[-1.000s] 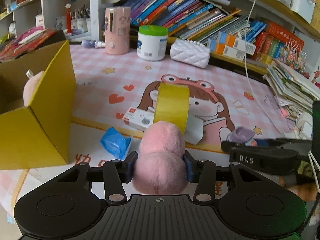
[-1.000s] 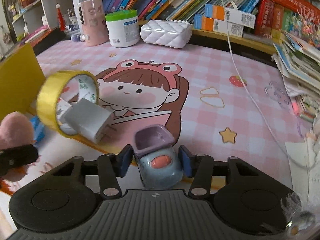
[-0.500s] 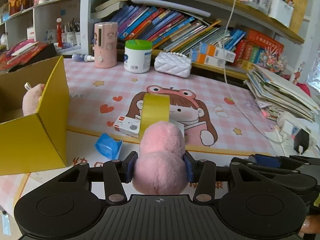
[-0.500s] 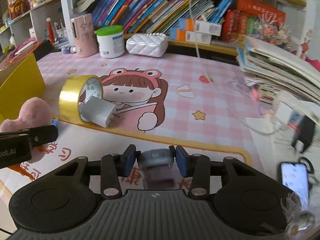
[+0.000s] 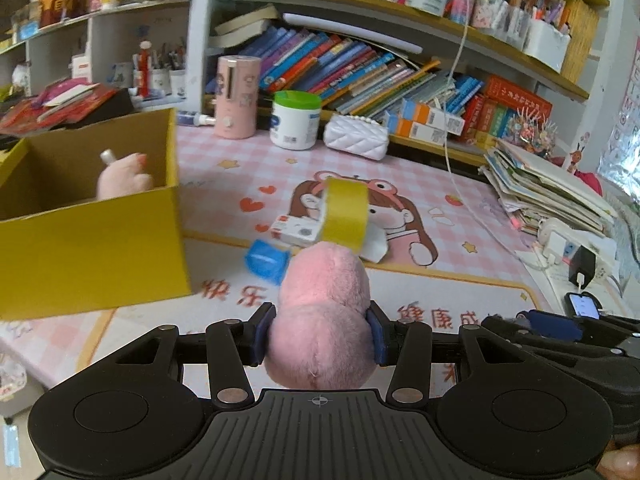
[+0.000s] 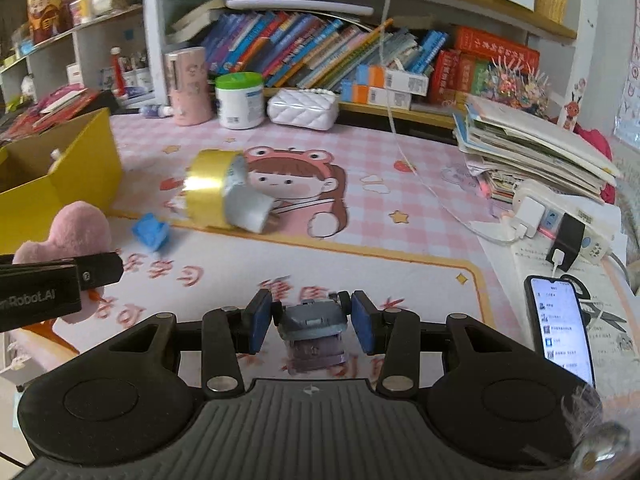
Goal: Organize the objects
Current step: 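Carry the chick plush and toy car with both tools over the yellow box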
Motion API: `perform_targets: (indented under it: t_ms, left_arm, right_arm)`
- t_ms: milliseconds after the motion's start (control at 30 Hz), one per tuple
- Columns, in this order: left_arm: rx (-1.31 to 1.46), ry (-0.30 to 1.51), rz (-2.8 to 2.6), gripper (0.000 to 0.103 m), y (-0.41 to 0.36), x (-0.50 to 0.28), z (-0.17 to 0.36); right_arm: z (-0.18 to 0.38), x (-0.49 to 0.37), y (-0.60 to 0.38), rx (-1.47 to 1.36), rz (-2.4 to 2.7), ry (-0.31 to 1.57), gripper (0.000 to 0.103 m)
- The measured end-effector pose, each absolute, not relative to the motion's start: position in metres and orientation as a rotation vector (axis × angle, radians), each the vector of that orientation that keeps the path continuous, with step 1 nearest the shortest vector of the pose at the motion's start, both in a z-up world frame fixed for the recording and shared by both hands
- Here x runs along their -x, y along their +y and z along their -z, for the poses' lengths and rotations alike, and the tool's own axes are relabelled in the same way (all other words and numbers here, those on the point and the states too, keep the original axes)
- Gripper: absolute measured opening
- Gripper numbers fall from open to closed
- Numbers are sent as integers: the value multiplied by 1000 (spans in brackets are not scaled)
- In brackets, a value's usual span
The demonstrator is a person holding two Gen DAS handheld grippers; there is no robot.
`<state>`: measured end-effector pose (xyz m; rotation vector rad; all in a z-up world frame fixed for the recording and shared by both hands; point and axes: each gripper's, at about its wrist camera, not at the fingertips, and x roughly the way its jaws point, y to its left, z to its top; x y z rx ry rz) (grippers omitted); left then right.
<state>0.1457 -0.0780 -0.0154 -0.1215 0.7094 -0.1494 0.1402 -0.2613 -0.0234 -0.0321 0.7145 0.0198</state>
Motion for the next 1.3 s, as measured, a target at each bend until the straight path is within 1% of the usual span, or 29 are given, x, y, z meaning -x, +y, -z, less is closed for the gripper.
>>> perform_targets:
  t_ms: [433,900,1300]
  left_arm:
    - [154,645,74,46,-13,-97,-1]
    - [186,638,-121,46,67,-51,-4]
    - [178,594,-168,46,102,-25,-13]
  right_arm:
    - [5,-89,-189,95,-85,676,40]
    - [12,-74,-99,147,-282,718,40]
    - [6,-60,-54,159,-355,690,40]
